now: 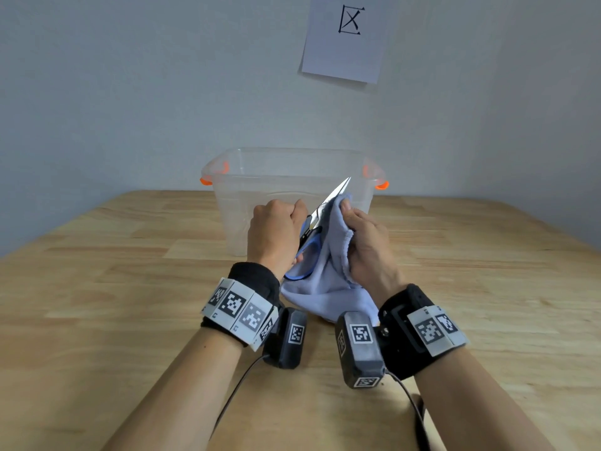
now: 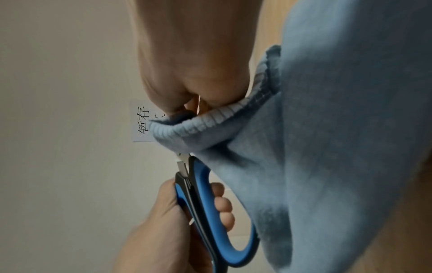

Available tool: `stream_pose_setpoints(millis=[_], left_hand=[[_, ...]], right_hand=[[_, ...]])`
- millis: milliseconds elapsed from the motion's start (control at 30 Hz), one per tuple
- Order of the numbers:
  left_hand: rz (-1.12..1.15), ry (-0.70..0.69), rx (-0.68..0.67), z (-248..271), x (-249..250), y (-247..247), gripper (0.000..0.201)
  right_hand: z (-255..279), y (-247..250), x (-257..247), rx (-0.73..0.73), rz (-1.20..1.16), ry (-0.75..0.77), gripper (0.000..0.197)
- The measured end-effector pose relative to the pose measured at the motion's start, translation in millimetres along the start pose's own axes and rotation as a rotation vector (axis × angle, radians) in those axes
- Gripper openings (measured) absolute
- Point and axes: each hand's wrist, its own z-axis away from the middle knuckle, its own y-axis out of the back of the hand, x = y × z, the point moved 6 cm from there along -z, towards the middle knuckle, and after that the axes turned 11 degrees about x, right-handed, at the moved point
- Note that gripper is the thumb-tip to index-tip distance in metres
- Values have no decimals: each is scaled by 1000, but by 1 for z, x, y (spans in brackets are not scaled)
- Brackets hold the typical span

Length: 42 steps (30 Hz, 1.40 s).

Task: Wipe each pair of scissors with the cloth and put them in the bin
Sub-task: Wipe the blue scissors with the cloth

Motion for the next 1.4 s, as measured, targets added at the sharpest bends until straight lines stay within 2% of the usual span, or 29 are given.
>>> stream_pose_setpoints(millis=[167, 267, 400, 600, 767, 867, 933, 1000, 1133, 1267, 1333, 1400], left_hand=[[-64, -52, 6, -1, 5, 0, 63], [-97, -71, -18, -2, 4, -2, 61], [-89, -100, -44, 0, 6, -4, 60], [-5, -141, -66, 2, 12, -3, 62], [-28, -131, -109, 5, 13, -5, 57], [-22, -108, -136, 7, 13, -6, 54], [-17, -80, -141, 7, 11, -7, 52], [-33, -57, -136, 6, 9, -8, 51], [-37, -10, -99, 3, 2, -6, 47], [-21, 17, -66, 2, 2, -3, 48], [-16, 25, -57, 1, 3, -1, 48], [-18, 35, -52, 1, 2, 0, 47]], right_hand=[[-2, -3, 7, -123, 223, 59, 19], [-1, -5, 2, -159, 410, 195, 30], [5, -5, -8, -58, 503, 330, 41], [5, -1, -16, 71, 426, 388, 53], [3, 6, -15, 120, 377, 365, 44], [2, 6, -12, 116, 323, 339, 56], [-1, 8, -11, 109, 282, 316, 52], [-2, 8, -9, 62, 244, 268, 53], [-3, 10, -4, 25, 179, 180, 31], [-3, 7, 0, -30, 63, 2, 21], [-7, 10, -1, 20, 84, 8, 21], [-3, 6, 1, 0, 68, -17, 28]])
